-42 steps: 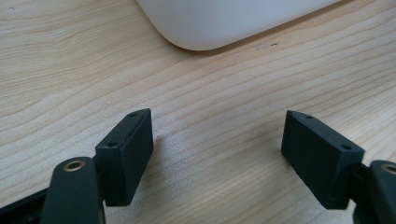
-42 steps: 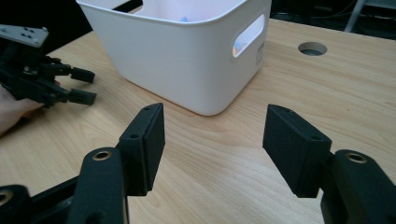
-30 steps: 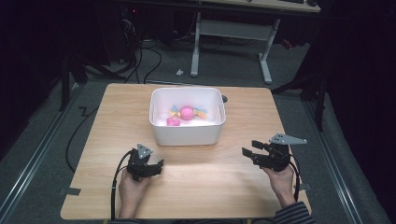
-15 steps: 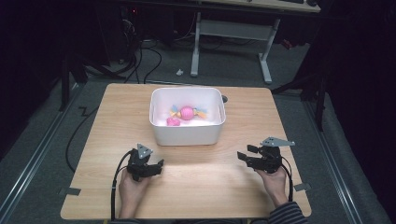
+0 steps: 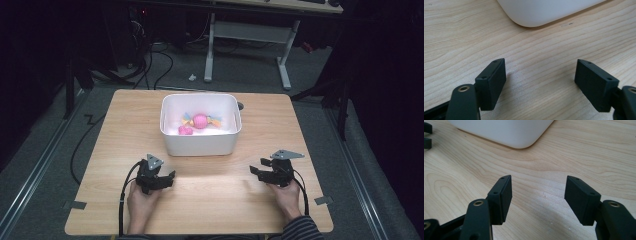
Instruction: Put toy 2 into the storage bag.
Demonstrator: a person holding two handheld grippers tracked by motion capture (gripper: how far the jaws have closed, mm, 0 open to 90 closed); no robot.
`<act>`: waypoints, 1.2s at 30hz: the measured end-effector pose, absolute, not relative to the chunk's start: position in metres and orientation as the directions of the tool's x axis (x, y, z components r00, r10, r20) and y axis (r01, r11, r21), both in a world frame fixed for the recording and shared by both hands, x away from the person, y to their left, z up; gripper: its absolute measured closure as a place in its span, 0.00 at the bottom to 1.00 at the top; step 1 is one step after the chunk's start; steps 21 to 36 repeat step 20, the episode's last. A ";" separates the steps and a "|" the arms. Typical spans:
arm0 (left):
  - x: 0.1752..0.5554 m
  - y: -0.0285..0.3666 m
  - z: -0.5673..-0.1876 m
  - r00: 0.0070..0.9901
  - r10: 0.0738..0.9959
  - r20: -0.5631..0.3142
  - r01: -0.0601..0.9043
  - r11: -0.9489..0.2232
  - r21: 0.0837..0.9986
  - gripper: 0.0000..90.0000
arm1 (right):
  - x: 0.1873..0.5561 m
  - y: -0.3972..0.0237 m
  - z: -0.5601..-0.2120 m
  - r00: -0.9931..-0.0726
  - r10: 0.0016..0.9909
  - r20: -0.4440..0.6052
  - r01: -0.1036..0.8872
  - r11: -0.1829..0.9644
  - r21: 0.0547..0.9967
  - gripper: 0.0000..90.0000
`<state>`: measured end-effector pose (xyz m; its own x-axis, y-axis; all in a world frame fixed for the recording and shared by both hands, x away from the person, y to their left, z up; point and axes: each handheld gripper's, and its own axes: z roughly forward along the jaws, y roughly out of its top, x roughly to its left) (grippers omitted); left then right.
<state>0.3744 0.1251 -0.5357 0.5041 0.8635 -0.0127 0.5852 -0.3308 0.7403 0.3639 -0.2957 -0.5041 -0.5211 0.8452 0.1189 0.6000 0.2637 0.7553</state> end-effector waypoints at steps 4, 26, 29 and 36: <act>0.374 0.125 -0.536 0.504 0.863 -0.013 0.585 -0.331 0.740 0.28 | 0.366 -0.292 -0.513 -0.513 0.852 0.105 0.608 0.275 0.745 0.43; 0.374 0.125 -0.536 0.504 0.863 -0.013 0.585 -0.331 0.740 0.28 | 0.365 -0.281 -0.531 -0.505 0.863 -0.019 0.591 0.362 0.721 0.38; 0.374 0.125 -0.536 0.504 0.863 -0.013 0.585 -0.331 0.740 0.28 | 0.365 -0.281 -0.531 -0.505 0.863 -0.019 0.591 0.362 0.721 0.38; 0.374 0.125 -0.536 0.504 0.863 -0.013 0.585 -0.331 0.740 0.28 | 0.365 -0.281 -0.531 -0.505 0.863 -0.019 0.591 0.362 0.721 0.38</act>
